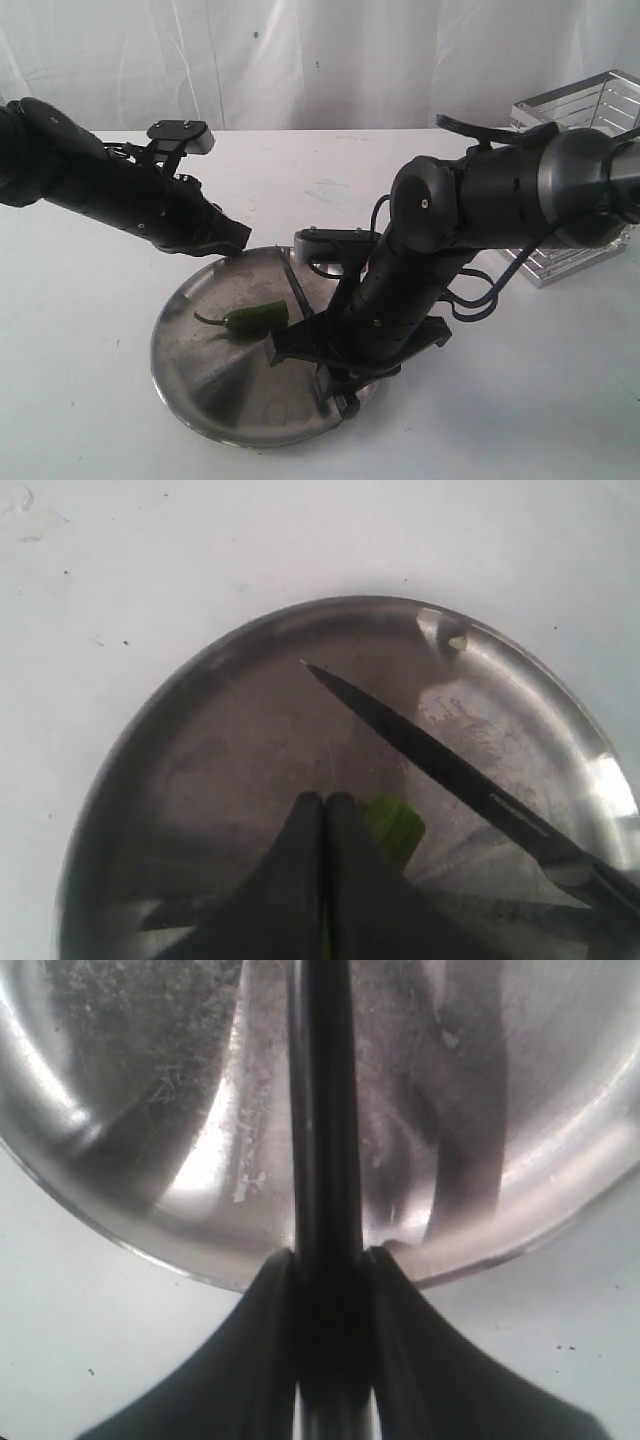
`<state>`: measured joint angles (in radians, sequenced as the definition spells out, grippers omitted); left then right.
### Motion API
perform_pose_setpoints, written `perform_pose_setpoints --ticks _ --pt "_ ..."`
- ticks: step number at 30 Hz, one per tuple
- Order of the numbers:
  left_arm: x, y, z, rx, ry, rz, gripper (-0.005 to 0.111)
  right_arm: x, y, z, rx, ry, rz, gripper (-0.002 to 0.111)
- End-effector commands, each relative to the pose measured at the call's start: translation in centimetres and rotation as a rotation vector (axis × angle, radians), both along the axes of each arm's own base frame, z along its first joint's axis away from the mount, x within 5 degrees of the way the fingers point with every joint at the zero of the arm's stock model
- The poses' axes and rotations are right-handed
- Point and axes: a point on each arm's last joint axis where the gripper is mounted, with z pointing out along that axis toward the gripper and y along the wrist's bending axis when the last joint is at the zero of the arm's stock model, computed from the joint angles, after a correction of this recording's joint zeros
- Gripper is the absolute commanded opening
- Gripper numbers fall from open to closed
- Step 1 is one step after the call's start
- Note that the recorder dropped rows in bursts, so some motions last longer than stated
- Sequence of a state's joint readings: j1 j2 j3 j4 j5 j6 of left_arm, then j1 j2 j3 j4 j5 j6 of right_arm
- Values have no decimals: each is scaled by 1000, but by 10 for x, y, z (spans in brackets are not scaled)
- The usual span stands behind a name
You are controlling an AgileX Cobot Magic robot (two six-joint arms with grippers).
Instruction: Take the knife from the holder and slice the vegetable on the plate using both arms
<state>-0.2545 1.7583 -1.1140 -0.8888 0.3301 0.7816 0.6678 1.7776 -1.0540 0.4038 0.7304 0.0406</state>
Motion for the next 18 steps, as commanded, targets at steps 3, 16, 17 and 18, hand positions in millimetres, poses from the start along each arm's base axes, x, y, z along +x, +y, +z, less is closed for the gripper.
perform_pose_setpoints --ticks 3,16,17,18 --pt "0 7 20 -74 -30 61 0 2 1 2 10 -23 6 0" --pt "-15 -2 57 -212 -153 -103 0 -6 18 4 43 -82 35 0" --pt "-16 -4 60 -236 -184 -137 0 -5 18 4 40 -87 22 0" --pt "-16 -5 60 -243 -192 -142 0 -4 17 3 31 -93 21 0"
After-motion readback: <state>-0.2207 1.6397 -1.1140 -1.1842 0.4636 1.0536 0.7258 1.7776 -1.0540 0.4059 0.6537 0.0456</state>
